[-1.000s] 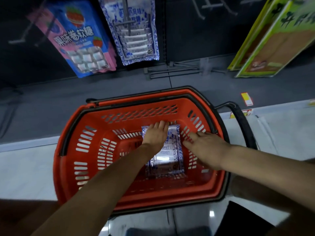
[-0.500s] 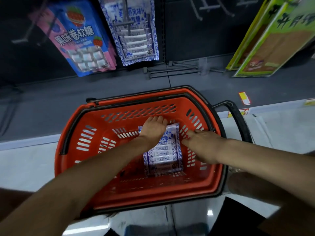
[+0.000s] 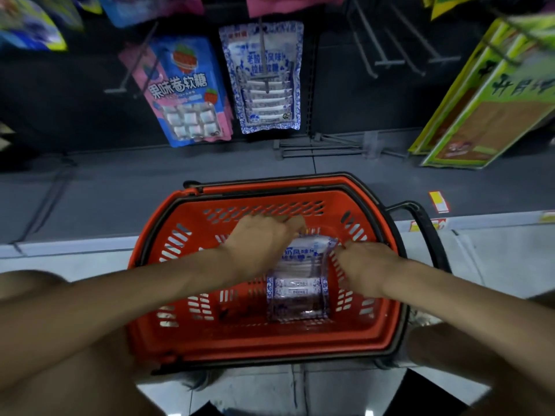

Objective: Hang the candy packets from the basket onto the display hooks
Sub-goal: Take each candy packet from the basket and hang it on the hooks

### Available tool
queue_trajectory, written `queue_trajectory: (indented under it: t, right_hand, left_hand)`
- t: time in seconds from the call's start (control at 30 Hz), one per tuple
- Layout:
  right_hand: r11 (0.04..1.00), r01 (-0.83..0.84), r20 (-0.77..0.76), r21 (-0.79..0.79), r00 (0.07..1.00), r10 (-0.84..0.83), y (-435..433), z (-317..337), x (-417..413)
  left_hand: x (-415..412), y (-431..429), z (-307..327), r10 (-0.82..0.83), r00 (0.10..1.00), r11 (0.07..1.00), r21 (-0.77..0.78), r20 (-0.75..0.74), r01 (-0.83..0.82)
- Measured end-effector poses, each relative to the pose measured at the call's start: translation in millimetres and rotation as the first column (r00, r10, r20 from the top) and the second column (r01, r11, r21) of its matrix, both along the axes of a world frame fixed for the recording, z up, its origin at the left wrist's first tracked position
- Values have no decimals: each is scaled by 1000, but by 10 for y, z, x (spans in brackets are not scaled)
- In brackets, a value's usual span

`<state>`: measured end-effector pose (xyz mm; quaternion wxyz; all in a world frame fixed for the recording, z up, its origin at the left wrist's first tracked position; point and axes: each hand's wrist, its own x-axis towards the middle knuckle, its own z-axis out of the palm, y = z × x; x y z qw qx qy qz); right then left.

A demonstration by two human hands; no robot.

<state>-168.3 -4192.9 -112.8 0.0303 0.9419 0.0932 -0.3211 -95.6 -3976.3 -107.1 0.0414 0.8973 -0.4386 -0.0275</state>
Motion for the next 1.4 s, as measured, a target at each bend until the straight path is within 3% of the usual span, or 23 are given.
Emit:
queue_trajectory:
  t: [0.1, 0.23, 0.47, 0.53, 0.63, 0.8, 0.93, 1.03, 1.1, 1.23, 1.4]
  right_hand:
    - [996, 74, 82, 53, 994, -78, 23, 46, 62]
    - [941, 212, 217, 263, 938, -272, -30, 130, 196]
    - [738, 241, 316, 631, 788, -528, -49, 231, 495]
    - [634, 238, 275, 736, 750, -601, 12, 272, 546]
    - [361, 239, 81, 901, 725, -684, 118, 331, 608]
    - [-6, 247, -170, 969, 647, -743, 227, 455, 664]
    - [-50, 235, -190, 971, 623, -759, 225, 558, 692]
    - [-91, 252, -234, 963, 624, -746, 223, 606, 712]
    - [-124, 251, -259, 960, 624, -737, 241, 619, 730]
    - [-195, 276, -330, 941, 624, -709, 298, 582, 751]
    - [-257, 320, -404, 912, 598, -692, 328, 530, 764]
  left_hand:
    - [136, 86, 267, 53, 998, 976, -215, 45, -42]
    - [361, 82, 526, 149, 987, 889, -430, -54, -157]
    - [598, 136, 799, 110, 983, 809, -561, -149, -175]
    - [620, 135, 880, 116, 985, 789, -590, -131, -171]
    - [642, 117, 1017, 161, 982, 743, -643, -98, -186]
    - [759, 174, 1097, 255, 957, 637, -720, -139, -274]
    - [842, 219, 1074, 327, 916, 469, -801, -233, -371]
    - [821, 208, 1014, 354, 826, 281, -793, -439, -541]
    - [796, 183, 983, 296, 695, 183, -675, -655, -714]
    - [758, 116, 828, 59, 450, 146, -438, -891, -887]
    - [791, 137, 688, 10, 357, 91, -354, -934, -931]
